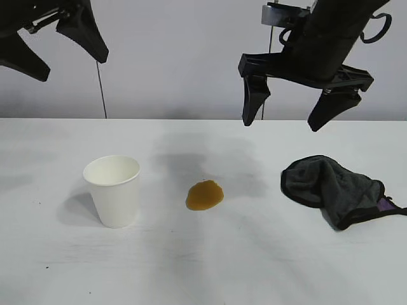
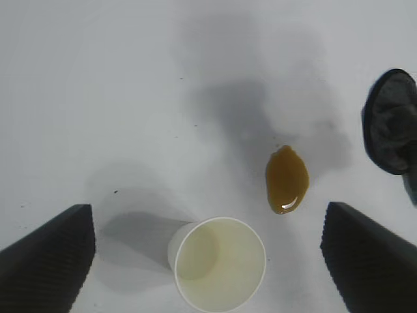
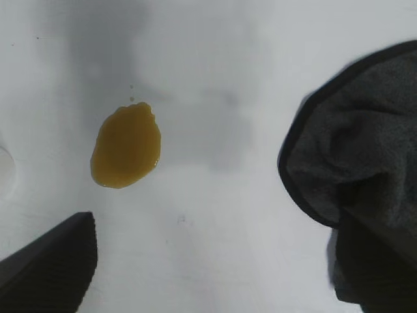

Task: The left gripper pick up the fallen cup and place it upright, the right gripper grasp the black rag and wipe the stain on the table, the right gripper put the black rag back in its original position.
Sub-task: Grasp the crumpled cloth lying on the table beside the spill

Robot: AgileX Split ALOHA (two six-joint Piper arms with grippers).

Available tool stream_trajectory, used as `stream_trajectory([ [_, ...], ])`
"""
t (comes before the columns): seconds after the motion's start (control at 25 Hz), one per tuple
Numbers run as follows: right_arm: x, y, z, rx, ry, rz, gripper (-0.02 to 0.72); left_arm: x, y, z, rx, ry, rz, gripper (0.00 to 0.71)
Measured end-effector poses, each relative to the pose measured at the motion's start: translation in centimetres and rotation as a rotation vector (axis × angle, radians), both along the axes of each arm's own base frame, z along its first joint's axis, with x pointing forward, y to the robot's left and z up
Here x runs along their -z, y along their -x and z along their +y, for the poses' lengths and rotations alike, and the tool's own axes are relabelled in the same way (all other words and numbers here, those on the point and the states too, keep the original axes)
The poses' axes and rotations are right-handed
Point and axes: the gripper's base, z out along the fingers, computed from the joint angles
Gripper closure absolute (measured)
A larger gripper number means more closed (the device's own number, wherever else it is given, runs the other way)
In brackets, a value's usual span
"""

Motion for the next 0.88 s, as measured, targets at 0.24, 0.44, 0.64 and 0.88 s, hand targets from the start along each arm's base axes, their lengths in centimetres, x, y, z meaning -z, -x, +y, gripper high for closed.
stream_trajectory([
  [0.24, 0.04, 0.09, -0.03, -0.001, 0.004, 0.01, 0.009, 0.19, -0.07, -0.07, -0.002, 0.007, 0.009, 0.035],
  [0.44, 0.07, 0.16, -0.05, 0.001, 0.006, 0.019, 0.009, 0.73, -0.38, -0.2, -0.013, 0.02, 0.025, 0.035],
  [0.64, 0.09, 0.21, -0.07, 0.007, 0.006, 0.026, 0.009, 0.62, -0.41, -0.36, -0.024, 0.051, 0.028, 0.035],
  [0.88, 0.05, 0.37, -0.51, 0.006, 0.045, 0.054, 0.009, 0.61, -0.41, -0.38, -0.022, 0.052, 0.026, 0.035],
])
